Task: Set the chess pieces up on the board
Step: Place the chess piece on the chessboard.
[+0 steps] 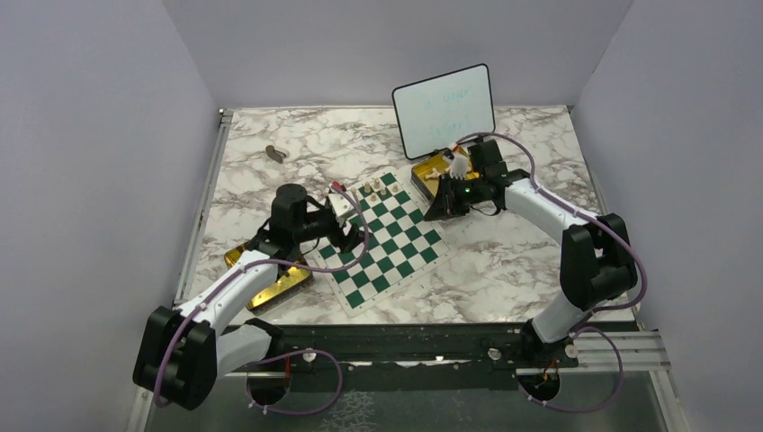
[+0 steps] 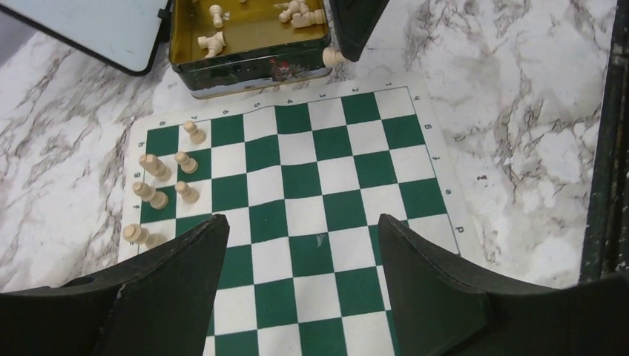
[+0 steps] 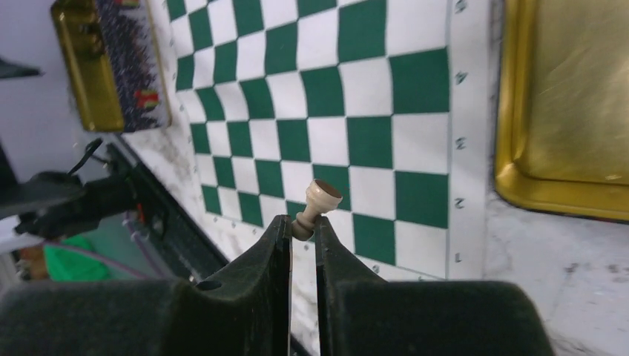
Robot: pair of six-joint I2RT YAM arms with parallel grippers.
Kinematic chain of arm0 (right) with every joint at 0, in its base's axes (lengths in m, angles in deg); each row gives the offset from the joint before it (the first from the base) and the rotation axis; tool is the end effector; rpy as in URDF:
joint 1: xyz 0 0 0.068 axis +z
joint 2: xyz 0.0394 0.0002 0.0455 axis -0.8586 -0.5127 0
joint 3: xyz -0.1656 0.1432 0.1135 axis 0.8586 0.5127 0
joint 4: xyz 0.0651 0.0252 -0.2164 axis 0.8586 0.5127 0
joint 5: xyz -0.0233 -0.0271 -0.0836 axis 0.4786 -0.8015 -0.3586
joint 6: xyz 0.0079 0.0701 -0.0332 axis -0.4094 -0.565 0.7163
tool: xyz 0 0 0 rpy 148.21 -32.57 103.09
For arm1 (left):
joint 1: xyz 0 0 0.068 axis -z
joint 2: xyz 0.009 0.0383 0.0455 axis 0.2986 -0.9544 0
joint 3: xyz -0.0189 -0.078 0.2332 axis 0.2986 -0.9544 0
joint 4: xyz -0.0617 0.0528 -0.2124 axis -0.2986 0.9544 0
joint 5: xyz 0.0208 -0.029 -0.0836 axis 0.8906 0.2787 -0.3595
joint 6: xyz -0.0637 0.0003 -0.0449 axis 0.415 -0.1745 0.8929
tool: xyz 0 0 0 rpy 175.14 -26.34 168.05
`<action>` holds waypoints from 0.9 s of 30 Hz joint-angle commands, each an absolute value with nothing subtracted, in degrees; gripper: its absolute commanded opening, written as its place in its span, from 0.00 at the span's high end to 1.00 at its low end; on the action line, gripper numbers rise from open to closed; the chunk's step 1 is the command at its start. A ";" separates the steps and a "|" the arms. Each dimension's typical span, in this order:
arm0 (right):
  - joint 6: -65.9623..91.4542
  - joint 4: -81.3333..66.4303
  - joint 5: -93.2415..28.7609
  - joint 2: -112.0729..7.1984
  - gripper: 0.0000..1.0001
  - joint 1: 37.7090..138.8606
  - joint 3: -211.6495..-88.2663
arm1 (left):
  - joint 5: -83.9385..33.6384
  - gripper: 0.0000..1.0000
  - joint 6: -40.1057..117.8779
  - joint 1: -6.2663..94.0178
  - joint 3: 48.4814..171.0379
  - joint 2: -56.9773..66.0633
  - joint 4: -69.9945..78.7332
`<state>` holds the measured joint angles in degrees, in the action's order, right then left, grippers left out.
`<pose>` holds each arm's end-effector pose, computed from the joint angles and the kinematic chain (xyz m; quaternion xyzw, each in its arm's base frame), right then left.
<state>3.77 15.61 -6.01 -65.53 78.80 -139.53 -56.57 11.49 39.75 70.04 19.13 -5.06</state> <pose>0.2955 0.1450 0.1986 -0.1237 0.9025 0.3562 0.2080 0.2022 -0.1292 0.2378 0.4382 0.6476 -0.3043 0.5441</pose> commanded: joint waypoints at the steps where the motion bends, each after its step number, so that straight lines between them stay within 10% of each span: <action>1: 1.67 13.74 8.49 -63.03 0.88 80.30 -137.05 | -64.79 0.23 -10.22 41.20 76.02 14.41 1.91; 27: -6.87 5.31 22.87 -61.09 0.87 86.83 -135.36 | -64.75 0.36 -31.09 54.46 82.65 7.21 5.77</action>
